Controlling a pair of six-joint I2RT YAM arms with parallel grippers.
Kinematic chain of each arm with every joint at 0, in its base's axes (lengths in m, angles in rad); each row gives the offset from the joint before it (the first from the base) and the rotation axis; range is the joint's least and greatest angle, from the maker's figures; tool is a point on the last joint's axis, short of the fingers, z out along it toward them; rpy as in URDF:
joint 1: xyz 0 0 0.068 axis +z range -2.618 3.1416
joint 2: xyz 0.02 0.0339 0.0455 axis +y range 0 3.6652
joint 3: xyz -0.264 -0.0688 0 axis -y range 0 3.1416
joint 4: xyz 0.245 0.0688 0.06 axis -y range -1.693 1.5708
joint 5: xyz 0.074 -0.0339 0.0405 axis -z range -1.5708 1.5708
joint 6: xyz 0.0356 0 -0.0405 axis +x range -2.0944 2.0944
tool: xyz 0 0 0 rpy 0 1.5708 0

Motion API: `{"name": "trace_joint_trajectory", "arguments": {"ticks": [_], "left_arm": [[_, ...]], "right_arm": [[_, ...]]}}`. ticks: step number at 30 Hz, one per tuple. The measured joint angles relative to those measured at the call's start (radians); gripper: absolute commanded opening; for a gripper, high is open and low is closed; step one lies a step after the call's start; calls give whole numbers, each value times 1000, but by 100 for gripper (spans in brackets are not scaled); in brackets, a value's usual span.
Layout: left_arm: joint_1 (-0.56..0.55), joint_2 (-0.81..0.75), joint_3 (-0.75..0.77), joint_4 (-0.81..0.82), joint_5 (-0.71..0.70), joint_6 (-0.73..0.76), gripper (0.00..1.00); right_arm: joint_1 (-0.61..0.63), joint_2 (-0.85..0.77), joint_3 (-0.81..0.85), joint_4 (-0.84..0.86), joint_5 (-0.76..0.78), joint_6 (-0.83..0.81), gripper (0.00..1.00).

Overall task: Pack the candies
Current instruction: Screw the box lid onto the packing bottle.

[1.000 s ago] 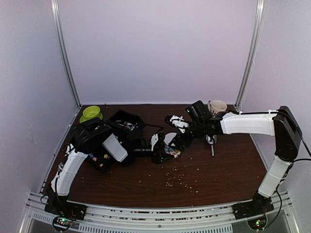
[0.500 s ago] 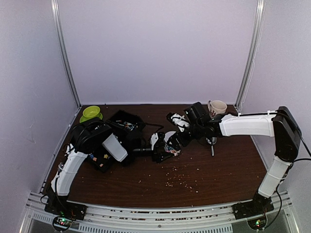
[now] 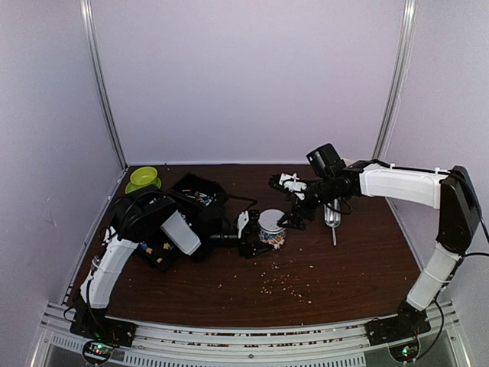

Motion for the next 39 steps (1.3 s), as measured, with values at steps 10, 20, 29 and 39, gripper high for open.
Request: {"name": "trace_joint_trajectory", "arguments": {"ticks": [10,20,29,39], "left_arm": [[-1,0,0,0,31,0,73],[-1,0,0,0,37,0,73],[-1,0,0,0,37,0,73],[-1,0,0,0,37,0,73]], "right_arm": [[2,143,214,-248,-143,-289,99],[5,175,218,-286,-163,-322,100],[5,184,218,-222,-157,-258,100],[6,213,219,-208,-138,-220,98]]}}
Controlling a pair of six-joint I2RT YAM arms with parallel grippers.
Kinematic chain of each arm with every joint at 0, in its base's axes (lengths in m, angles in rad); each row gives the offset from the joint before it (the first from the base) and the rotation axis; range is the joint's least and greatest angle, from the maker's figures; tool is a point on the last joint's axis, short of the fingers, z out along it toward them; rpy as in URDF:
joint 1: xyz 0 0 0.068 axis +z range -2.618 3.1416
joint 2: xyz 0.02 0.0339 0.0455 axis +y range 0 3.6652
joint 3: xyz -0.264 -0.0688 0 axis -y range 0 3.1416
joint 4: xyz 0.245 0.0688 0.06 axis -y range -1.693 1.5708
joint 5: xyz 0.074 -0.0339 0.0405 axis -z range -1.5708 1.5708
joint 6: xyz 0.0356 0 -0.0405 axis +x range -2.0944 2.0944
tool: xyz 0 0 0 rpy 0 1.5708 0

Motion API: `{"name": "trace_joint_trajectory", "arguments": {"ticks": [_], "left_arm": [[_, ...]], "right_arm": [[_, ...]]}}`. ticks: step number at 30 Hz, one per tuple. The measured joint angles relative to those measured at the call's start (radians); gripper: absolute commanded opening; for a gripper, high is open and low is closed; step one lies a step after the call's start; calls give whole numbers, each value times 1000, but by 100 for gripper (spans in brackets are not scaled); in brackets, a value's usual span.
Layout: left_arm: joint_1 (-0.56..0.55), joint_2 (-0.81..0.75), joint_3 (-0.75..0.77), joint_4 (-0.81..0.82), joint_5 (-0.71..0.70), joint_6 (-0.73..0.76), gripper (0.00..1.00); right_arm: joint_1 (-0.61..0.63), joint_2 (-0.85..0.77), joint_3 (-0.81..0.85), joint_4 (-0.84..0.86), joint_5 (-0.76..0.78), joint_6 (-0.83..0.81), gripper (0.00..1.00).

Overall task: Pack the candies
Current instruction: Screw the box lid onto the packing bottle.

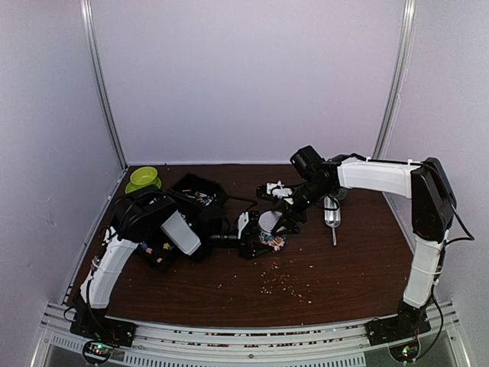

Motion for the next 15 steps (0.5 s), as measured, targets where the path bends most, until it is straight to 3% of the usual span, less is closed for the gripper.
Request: {"name": "trace_joint_trajectory", "arguments": {"ticks": [15], "left_arm": [[0,0,0,0,0,0,73]], "right_arm": [[2,2,2,3,1,38,85]]}}
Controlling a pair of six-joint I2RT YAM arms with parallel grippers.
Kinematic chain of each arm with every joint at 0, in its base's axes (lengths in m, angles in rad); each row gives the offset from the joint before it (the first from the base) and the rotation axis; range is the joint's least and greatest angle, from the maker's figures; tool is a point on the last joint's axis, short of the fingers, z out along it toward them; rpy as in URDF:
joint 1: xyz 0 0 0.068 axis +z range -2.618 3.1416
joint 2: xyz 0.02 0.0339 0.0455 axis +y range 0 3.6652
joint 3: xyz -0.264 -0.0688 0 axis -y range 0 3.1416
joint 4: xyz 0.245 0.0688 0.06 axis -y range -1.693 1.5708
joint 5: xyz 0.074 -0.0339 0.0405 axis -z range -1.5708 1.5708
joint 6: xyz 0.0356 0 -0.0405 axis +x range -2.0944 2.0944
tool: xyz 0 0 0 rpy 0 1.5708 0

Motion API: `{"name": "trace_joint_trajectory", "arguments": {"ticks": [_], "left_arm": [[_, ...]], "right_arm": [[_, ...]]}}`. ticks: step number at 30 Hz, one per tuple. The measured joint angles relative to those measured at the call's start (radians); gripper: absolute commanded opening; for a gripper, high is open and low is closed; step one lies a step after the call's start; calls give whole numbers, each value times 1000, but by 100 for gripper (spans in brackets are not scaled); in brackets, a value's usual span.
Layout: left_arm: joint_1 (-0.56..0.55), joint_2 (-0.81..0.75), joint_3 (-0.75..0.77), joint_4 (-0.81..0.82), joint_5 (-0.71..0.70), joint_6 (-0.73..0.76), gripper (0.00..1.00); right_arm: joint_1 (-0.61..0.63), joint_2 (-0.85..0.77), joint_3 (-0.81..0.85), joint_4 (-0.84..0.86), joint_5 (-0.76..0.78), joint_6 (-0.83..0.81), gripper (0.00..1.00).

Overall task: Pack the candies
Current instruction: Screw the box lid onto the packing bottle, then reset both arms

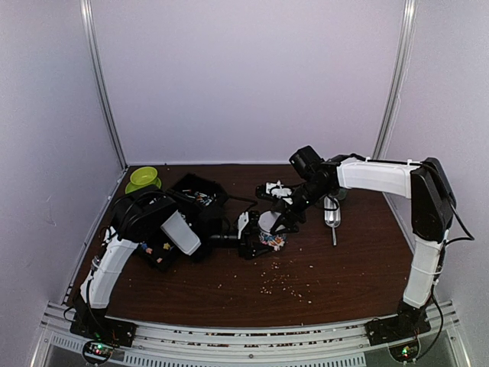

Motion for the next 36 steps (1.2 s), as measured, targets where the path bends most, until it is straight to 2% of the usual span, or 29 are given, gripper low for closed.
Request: {"name": "trace_joint_trajectory", "arguments": {"ticks": [10,17,36], "left_arm": [[0,0,0,-5,-5,13,72],[0,0,0,-7,17,20,72],[0,-2,-5,-9,26,24,72]], "right_arm": [[5,-35,-75,91,14,52,82],[35,-106,-198,239,66,164,82],[77,-197,-360,431,200,394,82]]}}
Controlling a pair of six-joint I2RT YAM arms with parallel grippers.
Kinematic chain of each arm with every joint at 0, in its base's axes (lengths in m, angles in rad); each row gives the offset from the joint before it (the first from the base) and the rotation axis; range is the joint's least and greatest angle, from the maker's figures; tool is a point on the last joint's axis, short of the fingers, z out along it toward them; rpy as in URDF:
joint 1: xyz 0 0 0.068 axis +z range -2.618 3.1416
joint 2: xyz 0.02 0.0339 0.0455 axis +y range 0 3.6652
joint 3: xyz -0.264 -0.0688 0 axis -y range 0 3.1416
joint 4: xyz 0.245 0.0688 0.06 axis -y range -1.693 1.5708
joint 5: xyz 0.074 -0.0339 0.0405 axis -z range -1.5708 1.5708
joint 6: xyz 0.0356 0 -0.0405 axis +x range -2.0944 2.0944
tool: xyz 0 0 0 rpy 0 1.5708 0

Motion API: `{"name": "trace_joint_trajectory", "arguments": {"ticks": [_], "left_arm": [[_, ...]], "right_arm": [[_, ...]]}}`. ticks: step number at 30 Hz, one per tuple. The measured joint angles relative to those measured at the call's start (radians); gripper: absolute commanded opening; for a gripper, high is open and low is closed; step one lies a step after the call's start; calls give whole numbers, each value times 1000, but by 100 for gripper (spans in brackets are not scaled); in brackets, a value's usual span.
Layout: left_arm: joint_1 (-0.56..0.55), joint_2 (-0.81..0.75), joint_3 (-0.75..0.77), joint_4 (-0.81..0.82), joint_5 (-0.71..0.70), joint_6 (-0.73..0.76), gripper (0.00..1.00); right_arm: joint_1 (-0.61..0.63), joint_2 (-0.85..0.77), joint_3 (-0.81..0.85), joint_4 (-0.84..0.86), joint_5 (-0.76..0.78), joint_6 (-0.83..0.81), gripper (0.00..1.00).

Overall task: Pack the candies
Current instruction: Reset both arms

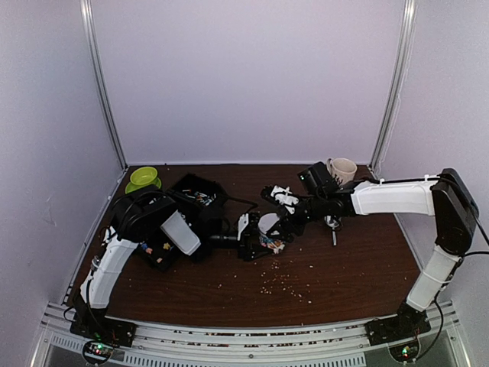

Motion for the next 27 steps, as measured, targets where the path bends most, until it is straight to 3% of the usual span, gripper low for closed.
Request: {"name": "trace_joint_trajectory", "arguments": {"ticks": [27], "left_arm": [[-3,-7,-14,9,-56,-6,76]], "right_arm": [[23,-45,-89,109,118,201,83]]}}
